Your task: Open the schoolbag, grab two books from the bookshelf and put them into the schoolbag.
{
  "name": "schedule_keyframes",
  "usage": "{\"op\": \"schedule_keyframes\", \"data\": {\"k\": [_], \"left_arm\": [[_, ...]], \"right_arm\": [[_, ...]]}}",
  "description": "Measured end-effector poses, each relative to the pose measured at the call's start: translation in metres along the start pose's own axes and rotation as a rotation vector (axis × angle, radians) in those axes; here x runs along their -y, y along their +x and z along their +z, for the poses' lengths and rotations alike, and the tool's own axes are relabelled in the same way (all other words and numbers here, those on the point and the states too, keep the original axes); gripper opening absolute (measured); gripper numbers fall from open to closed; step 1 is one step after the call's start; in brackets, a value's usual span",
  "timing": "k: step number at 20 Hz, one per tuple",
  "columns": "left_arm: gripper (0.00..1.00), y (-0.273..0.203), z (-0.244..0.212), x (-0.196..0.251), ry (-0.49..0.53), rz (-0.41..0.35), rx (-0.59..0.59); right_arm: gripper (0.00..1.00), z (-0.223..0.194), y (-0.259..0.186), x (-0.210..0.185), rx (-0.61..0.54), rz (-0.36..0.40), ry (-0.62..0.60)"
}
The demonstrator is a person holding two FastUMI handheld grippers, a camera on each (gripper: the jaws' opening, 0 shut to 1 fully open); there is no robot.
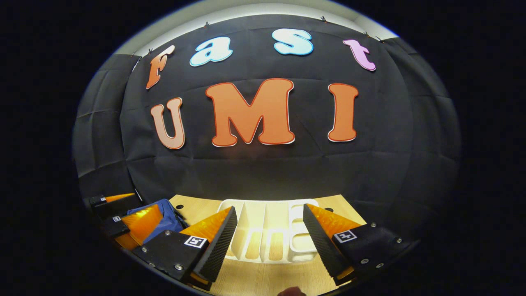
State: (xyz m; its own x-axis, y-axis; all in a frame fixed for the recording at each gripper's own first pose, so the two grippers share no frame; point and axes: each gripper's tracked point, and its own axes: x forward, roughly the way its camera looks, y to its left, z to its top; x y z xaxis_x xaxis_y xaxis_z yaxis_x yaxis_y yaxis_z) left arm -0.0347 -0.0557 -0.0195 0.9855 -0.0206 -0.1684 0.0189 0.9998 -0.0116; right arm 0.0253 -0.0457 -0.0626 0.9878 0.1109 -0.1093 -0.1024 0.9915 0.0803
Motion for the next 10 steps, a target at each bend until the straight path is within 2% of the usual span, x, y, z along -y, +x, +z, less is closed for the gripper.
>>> {"op": "schedule_keyframes", "data": {"k": [1, 4, 6, 8, 9, 10], "left_arm": [[0.99, 0.002, 0.009, -0.003, 0.012, 0.010, 0.047], [1.00, -0.006, 0.013, 0.002, 0.036, -0.014, 0.065], [0.97, -0.005, 0.019, 0.003, 0.057, -0.018, 0.086], [0.97, -0.005, 0.021, 0.004, 0.061, -0.026, 0.099], [1.00, -0.004, 0.022, 0.008, 0.060, -0.032, 0.104], [1.00, -0.004, 0.022, 0.010, 0.063, -0.041, 0.107]], "right_arm": [[0.96, 0.000, -0.001, -0.003, 0.008, -0.006, 0.007], [0.96, 0.000, -0.001, -0.010, 0.021, -0.006, 0.011], [0.96, 0.004, 0.001, -0.010, 0.035, -0.015, 0.011], [0.96, 0.000, 0.001, -0.022, 0.031, 0.014, 0.015], [1.00, -0.003, 0.001, -0.026, 0.030, 0.025, 0.009], [0.96, -0.006, 0.001, -0.027, 0.022, 0.024, 0.003]]}}
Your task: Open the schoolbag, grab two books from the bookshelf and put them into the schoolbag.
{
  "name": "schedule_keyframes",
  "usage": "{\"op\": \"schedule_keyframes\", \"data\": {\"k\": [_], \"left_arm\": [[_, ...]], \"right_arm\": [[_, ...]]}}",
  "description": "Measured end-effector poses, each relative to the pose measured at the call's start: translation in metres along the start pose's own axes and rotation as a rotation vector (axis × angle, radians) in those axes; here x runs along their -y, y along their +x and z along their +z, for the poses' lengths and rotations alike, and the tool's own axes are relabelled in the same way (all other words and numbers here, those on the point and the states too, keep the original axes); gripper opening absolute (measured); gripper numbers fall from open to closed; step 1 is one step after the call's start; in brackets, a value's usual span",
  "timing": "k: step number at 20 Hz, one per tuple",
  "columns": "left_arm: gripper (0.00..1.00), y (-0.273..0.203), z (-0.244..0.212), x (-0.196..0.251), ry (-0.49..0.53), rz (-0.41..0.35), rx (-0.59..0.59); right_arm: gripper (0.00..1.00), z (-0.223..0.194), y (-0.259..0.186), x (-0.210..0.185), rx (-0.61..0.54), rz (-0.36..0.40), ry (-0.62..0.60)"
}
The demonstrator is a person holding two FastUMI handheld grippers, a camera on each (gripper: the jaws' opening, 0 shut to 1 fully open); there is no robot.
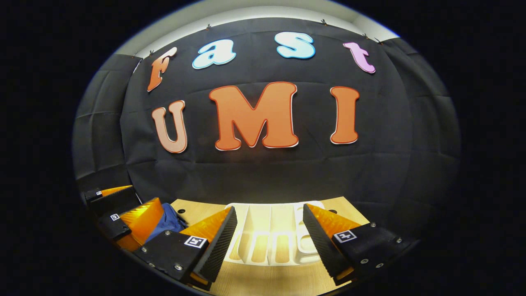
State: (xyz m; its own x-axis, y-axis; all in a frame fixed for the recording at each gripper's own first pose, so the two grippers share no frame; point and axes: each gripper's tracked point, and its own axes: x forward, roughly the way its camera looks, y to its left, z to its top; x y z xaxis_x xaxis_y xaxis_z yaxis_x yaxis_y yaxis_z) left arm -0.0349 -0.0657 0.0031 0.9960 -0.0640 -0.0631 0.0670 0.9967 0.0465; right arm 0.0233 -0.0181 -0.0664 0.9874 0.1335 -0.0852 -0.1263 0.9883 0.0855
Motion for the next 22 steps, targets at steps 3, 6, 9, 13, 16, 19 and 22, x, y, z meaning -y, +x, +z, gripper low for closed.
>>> {"op": "schedule_keyframes", "data": {"k": [3, 6, 9, 13, 16, 19, 22], "left_arm": [[1.00, 0.001, -0.003, 0.000, 0.014, -0.007, -0.006], [1.00, 0.004, -0.008, 0.000, 0.001, -0.006, -0.016], [0.97, 0.006, -0.011, -0.002, -0.011, -0.004, -0.022], [0.97, 0.008, -0.014, -0.002, -0.016, -0.004, -0.030], [0.97, 0.007, -0.016, -0.005, -0.023, -0.006, -0.031], [0.97, 0.008, -0.022, -0.004, -0.043, -0.014, -0.043], [0.97, 0.009, -0.021, -0.002, -0.051, -0.024, -0.044]], "right_arm": [[0.96, 0.000, 0.002, -0.004, 0.000, 0.007, -0.005], [0.96, 0.002, 0.002, -0.003, 0.007, 0.006, 0.004], [0.96, 0.000, 0.004, -0.004, -0.001, -0.001, 0.001], [0.96, -0.001, 0.004, -0.007, 0.000, -0.001, -0.008], [0.96, 0.006, 0.002, -0.003, 0.028, -0.015, -0.016], [0.96, 0.006, 0.001, 0.001, 0.032, -0.034, -0.011], [0.96, 0.006, -0.001, 0.008, 0.042, -0.056, -0.015]]}}
